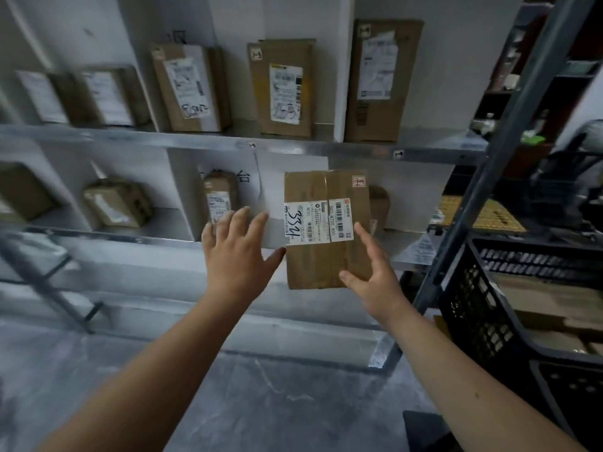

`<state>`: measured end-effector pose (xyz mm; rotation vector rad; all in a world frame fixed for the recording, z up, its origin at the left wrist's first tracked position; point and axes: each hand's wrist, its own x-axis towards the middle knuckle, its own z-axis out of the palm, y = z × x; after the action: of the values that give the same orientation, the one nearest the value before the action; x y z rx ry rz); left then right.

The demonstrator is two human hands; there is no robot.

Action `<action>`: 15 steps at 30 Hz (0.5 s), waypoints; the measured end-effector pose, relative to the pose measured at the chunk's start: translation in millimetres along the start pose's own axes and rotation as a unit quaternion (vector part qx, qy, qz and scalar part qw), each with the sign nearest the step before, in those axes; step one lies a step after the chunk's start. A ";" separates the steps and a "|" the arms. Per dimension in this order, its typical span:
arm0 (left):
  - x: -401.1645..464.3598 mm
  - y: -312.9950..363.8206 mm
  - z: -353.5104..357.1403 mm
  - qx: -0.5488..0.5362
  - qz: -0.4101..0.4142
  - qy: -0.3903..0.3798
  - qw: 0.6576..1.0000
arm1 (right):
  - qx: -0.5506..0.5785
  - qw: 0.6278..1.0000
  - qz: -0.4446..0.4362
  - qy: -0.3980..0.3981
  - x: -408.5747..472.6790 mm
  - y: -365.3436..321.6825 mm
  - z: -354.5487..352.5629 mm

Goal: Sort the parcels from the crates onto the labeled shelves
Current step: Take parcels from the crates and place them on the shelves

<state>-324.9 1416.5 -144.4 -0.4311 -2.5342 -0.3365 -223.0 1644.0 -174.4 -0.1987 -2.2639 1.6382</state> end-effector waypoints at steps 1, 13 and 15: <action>-9.2 -1.0 -4.4 0.005 -0.015 0.002 1.000 | -0.004 1.000 -0.006 -0.016 -2.8 -0.6 0.5; -120.8 -72.1 -66.9 0.076 -0.224 -0.002 0.972 | 0.009 0.979 -0.043 -0.200 -39.1 -21.5 92.9; -133.0 -93.2 -77.9 0.088 -0.249 0.002 0.964 | 0.016 0.973 -0.053 -0.222 -41.9 -27.5 119.4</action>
<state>-216.1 1274.8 -167.3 0.2847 -2.6118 -0.2875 -223.4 1515.4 -189.7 0.3242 -2.5060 1.8007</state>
